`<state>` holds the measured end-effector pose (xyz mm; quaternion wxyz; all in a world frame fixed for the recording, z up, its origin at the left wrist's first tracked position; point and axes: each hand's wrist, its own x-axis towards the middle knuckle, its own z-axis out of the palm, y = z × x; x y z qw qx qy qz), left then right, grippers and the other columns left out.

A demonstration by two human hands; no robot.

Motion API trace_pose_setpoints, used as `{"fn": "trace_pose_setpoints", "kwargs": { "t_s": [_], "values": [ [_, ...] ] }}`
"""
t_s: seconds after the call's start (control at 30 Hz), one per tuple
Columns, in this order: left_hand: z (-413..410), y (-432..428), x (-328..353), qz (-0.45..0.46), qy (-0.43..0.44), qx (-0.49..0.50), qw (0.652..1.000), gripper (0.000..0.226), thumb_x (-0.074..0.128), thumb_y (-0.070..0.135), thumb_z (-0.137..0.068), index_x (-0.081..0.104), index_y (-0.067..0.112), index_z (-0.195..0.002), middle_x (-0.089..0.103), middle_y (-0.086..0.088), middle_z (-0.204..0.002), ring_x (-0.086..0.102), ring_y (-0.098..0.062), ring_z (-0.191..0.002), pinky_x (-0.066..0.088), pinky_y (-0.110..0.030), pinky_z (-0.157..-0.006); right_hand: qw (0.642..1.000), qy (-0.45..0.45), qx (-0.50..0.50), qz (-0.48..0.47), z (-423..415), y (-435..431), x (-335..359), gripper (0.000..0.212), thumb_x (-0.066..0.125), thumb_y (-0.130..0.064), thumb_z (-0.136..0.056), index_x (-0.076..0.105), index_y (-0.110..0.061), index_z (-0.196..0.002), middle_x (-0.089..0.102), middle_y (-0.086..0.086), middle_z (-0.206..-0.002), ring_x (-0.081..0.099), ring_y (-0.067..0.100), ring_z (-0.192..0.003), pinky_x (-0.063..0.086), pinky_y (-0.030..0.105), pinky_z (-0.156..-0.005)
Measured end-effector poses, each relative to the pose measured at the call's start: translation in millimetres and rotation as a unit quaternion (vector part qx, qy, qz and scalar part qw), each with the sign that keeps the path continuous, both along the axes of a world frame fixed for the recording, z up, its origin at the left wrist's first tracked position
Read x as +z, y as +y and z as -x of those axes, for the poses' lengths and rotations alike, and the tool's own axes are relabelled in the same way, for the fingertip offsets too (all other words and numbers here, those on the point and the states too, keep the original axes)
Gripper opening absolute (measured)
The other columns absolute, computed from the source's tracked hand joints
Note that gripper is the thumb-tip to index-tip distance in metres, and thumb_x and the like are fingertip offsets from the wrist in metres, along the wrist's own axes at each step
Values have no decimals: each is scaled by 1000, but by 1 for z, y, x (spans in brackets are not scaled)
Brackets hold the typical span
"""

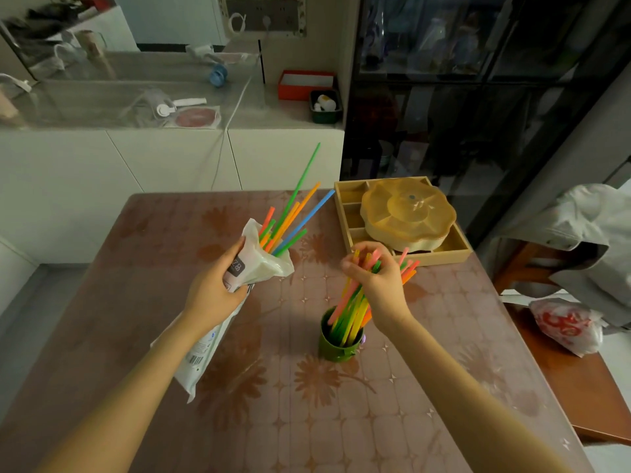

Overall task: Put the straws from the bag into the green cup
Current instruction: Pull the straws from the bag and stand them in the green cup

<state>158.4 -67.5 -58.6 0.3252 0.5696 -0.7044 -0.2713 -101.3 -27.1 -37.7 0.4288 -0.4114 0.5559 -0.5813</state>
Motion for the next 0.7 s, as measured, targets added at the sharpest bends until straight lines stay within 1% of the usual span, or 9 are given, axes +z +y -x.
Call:
{"fn": "trace_pose_setpoints", "kwargs": {
  "t_s": [0.07,0.13,0.2,0.27,0.43,0.5,0.57,0.63,0.7],
  "values": [
    [4,-1,4,9,4,-10,1000,83,73,5,-71,34,34,-138,54,18,-115,57,-10,-95,44,-29,-74,1000,-11,0,4,5,0,8,28,69,3,-79,58,-21,-87,66,3,-76,62,14,-74,52,23,-68],
    [9,-2,8,21,2,-19,1000,83,73,4,-71,34,32,-138,54,18,-114,56,-10,-94,44,-29,-73,1000,6,-6,2,9,-1,16,18,67,-5,-83,61,-21,-88,68,2,-78,64,13,-76,51,24,-71],
    [13,-2,12,27,-2,-24,999,83,73,4,-70,34,31,-139,54,18,-113,56,-11,-93,44,-28,-73,998,63,-2,-13,11,-3,23,7,61,-19,-90,66,-19,-85,71,0,-78,65,8,-74,50,21,-71],
    [16,-2,14,29,-3,-27,999,83,74,4,-70,34,30,-139,54,17,-113,56,-10,-93,45,-28,-74,991,129,14,-32,13,-4,26,19,56,-28,-93,68,-20,-81,72,-3,-78,65,5,-74,48,22,-72],
    [23,0,23,32,-4,-54,998,82,74,3,-70,35,26,-139,56,10,-114,55,-12,-95,45,-28,-76,956,287,-63,17,19,-1,40,29,49,-40,-94,63,-21,-111,67,-9,-102,62,10,-97,53,39,-87],
    [26,2,27,30,-3,-70,997,82,74,4,-70,34,25,-139,59,4,-118,58,-16,-98,50,-34,-78,960,259,-89,56,18,-1,50,38,50,-46,-91,59,-21,-119,64,-10,-109,61,8,-100,54,36,-86],
    [31,3,33,34,-2,-84,996,83,75,5,-71,34,26,-139,61,-1,-120,60,-20,-101,52,-41,-82,984,169,-33,47,13,-1,62,52,60,-52,-83,53,-23,-126,63,-13,-114,61,3,-101,52,24,-84],
    [39,5,38,46,4,-104,994,82,75,6,-71,34,29,-138,60,2,-120,60,-20,-102,52,-43,-83,996,55,63,25,6,-3,69,55,70,-51,-75,54,-26,-121,69,-19,-103,64,-4,-91,51,11,-71],
    [48,10,45,47,15,-135,990,82,75,9,-71,34,38,-136,59,9,-120,59,-14,-104,52,-38,-83,992,-24,121,-6,-2,-6,72,56,72,-48,-71,57,-18,-116,72,-12,-91,68,4,-82,52,14,-63]
  ]
}}
